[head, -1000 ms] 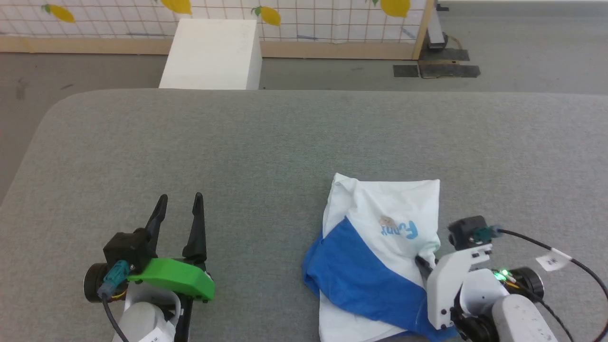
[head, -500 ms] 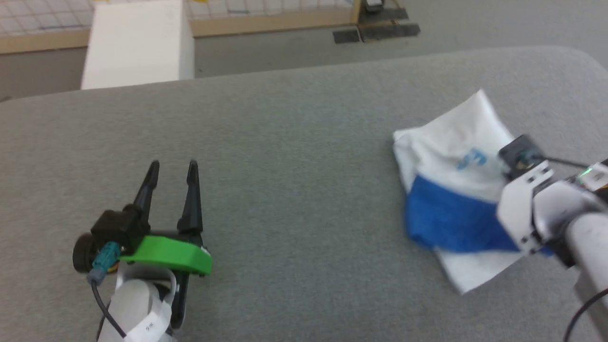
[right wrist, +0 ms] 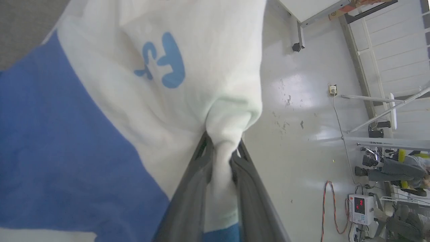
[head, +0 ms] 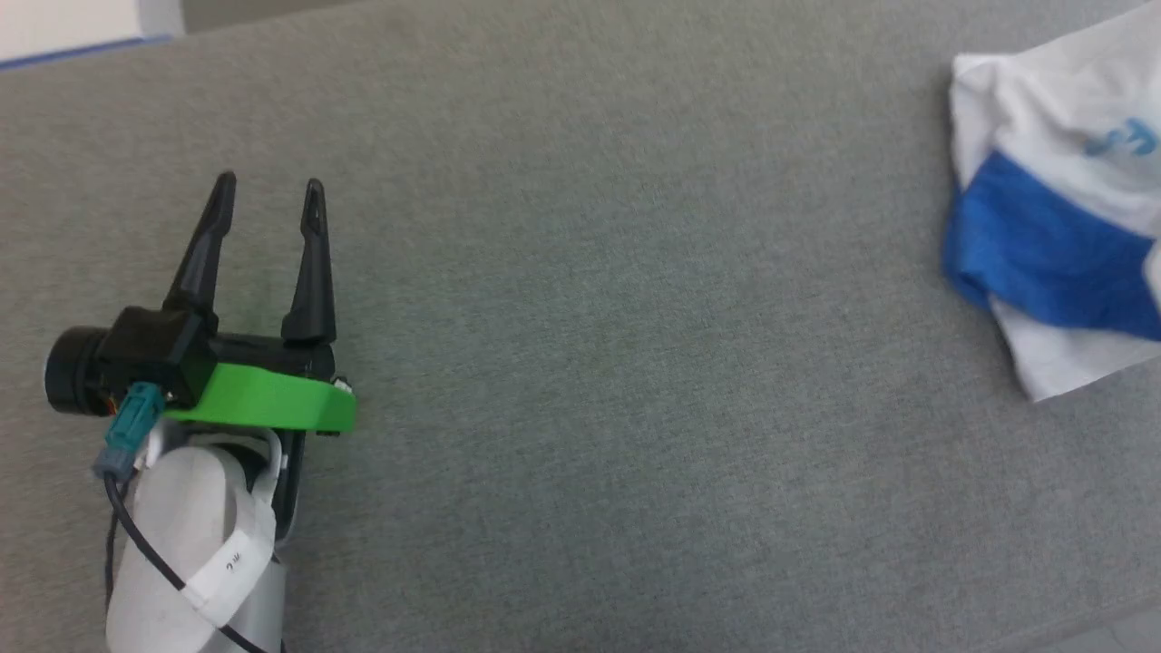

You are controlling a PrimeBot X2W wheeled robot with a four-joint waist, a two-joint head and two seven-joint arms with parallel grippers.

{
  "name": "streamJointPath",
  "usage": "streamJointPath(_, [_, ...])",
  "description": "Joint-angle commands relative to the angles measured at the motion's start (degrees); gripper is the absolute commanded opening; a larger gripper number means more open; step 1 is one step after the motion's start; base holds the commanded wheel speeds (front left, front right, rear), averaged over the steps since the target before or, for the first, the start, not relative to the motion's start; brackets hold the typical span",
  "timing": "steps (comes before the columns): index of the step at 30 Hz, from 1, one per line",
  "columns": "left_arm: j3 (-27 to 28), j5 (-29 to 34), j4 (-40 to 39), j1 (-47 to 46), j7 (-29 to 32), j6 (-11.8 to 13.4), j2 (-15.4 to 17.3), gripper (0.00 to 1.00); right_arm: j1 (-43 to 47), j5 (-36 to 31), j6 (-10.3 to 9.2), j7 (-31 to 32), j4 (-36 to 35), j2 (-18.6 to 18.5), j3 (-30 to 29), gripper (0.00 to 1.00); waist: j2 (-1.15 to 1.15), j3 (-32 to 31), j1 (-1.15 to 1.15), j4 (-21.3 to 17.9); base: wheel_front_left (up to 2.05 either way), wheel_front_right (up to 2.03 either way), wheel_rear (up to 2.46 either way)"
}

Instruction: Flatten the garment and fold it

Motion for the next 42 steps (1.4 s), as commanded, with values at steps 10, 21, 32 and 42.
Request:
streamJointPath(10, [-0.9,1.7,-5.3,-3.3,3.9,-0.3,3.3,1.0,-3.9,-8.1,-0.11,-6.7,3.2,1.6,-12.9,0.0,0.0,10.9,-0.01,-2.6,0.0,0.0,0.0])
streamJointPath(21, [-0.9,1.0,-6.0,-2.5,4.5,0.1,4.0,1.0,-6.5,-12.6,-0.11,-9.8,7.5,5.2,-19.9,1.0,0.0,10.2,-0.01,-1.4,0.0,0.0,0.0])
streamJointPath(32, [-2.0,-1.5,0.8,1.6,0.8,1.2,0.3,1.0,-1.8,-9.0,-0.11,-18.7,4.2,7.7,-21.9,1.0,0.0,-3.9,-0.01,2.0,0.0,0.0,0.0])
streamJointPath(42, [-2.5,-4.3,6.8,7.4,-0.5,2.0,-3.1,1.0,12.0,2.7,-0.11,-24.2,-10.0,13.4,-17.6,1.0,0.0,-17.0,-0.01,7.8,0.0,0.0,0.0])
